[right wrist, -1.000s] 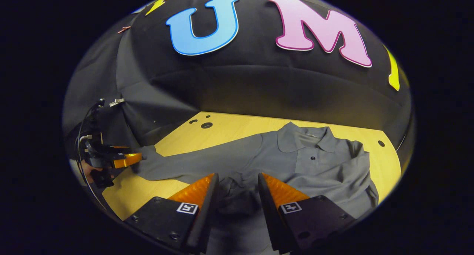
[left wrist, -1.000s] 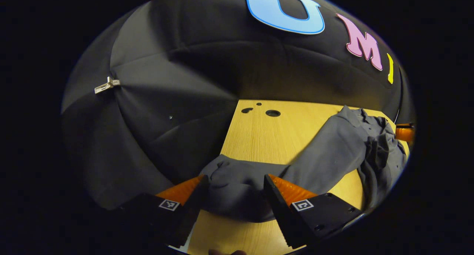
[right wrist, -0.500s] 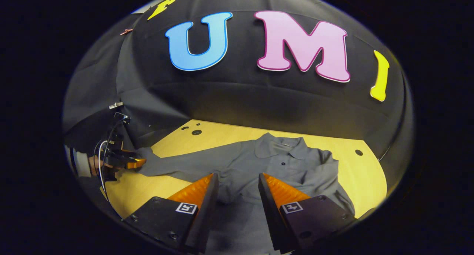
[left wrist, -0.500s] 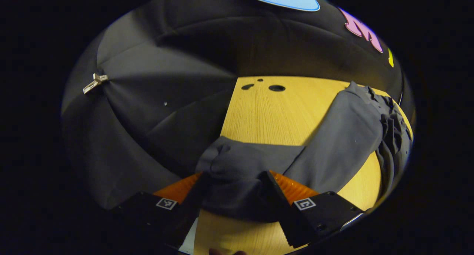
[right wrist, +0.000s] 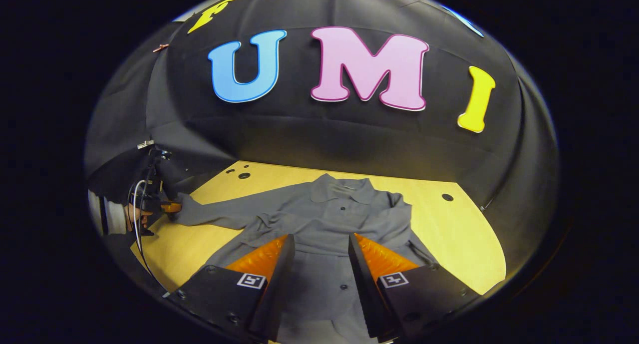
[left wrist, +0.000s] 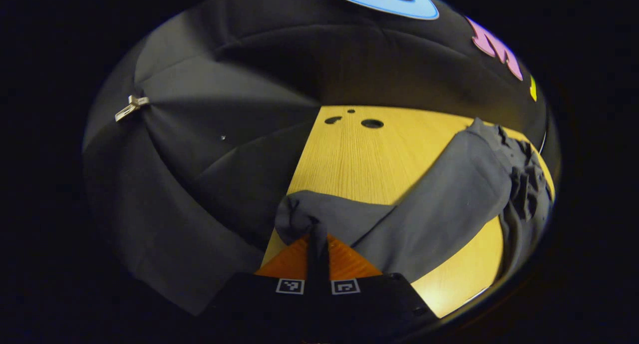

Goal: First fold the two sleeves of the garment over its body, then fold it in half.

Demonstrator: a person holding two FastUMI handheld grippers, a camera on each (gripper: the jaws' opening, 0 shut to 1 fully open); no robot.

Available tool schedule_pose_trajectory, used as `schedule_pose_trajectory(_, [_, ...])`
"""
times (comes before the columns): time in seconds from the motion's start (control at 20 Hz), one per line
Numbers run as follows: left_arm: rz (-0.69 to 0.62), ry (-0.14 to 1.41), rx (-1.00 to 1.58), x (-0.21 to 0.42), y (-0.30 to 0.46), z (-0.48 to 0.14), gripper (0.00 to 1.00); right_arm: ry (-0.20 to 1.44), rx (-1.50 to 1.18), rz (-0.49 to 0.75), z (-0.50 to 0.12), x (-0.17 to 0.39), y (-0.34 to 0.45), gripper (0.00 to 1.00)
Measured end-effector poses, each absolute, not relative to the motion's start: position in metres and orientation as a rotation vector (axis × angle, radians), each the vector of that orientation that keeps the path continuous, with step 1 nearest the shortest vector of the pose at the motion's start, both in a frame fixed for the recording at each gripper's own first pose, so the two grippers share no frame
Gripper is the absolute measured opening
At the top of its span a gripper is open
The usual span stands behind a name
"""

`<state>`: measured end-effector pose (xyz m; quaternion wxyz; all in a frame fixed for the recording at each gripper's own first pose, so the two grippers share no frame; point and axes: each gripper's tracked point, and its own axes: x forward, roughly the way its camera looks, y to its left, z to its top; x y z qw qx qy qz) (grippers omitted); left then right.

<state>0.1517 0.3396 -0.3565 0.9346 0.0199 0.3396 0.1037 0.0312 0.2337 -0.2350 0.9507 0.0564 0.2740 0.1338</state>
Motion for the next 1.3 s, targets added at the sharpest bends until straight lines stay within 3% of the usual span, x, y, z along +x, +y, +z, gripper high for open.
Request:
schedule_pose_trajectory(0.25, [0.211, 0.589, 0.020, 0.144, 0.324, -0.308, 0.06, 0.553, 0.138, 0.222, -0.233, 0.025, 0.202, 0.67])
schedule_pose_trajectory(0.3, [0.209, 0.562, 0.006, 0.144, 0.318, -0.295, 0.05, 0.548, 0.141, 0.215, -0.232, 0.024, 0.197, 0.63])
schedule_pose_trajectory(0.35, [0.205, 0.536, -0.012, 0.143, 0.310, -0.283, 0.05, 0.544, 0.139, 0.214, -0.231, 0.022, 0.193, 0.72])
schedule_pose_trajectory(0.4, [0.204, 0.510, -0.030, 0.143, 0.303, -0.271, 0.05, 0.539, 0.134, 0.216, -0.230, 0.020, 0.189, 0.67])
schedule_pose_trajectory(0.75, [0.189, 0.394, -0.065, 0.138, 0.245, -0.206, 0.05, 0.527, 0.130, 0.225, -0.230, 0.012, 0.157, 0.68])
schedule_pose_trajectory(0.95, [0.188, 0.364, -0.049, 0.132, 0.206, -0.172, 0.05, 0.515, 0.149, 0.221, -0.232, 0.013, 0.137, 0.81])
schedule_pose_trajectory(1.3, [0.091, 0.313, -0.032, 0.138, 0.096, -0.136, 0.05, 0.526, 0.209, 0.217, -0.245, 0.013, 0.099, 0.81])
